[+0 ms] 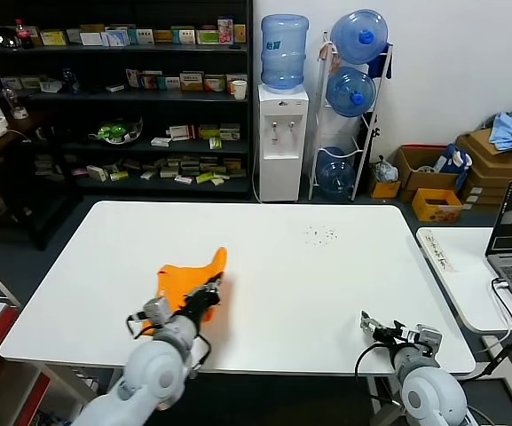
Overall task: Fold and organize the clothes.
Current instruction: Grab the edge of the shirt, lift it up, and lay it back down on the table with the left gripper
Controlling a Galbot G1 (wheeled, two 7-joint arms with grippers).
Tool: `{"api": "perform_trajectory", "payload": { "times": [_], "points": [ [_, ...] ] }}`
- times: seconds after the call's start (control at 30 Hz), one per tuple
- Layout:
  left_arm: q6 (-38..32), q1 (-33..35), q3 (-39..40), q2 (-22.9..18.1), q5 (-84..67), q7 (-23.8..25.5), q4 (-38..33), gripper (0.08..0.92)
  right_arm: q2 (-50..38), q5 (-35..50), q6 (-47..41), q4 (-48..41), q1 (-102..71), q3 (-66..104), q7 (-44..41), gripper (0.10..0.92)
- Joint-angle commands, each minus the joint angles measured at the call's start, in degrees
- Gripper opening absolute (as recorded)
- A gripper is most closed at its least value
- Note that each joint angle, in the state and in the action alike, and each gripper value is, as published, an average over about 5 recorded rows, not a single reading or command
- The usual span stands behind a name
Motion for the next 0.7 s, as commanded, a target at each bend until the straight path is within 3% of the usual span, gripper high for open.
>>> {"api": "perform_trajectory", "payload": {
  "times": [0.03, 0.3, 0.47, 0.7],
  "points": [
    [-0.13, -8.13, 12.83, -12.64, -2.84, -4.87, 5.11, 0.117, 1.67, -0.68, -0.08, -1.92, -0.01, 0.78, 0.28, 0.823],
    [-0.47, -7.24, 12.38, -12.60, 0.54, -3.28, 5.99, 0.117, 1.47, -1.54, 1.38, -1.73, 0.73, -0.11, -1.03, 0.823],
    [-1.78, -5.61, 10.21, -11.23, 4.95, 2.12, 4.27, 0.120, 0.73, -8.33, 10.22, 0.37, -0.43, 0.52, -9.69, 0.823],
    [-3.02, -0.09, 3.47, -5.20, 15.41, 13.27, -4.51, 0.278, -1.11, -17.62, 23.71, 10.78, -3.29, 4.18, -20.83, 0.823]
  ]
}}
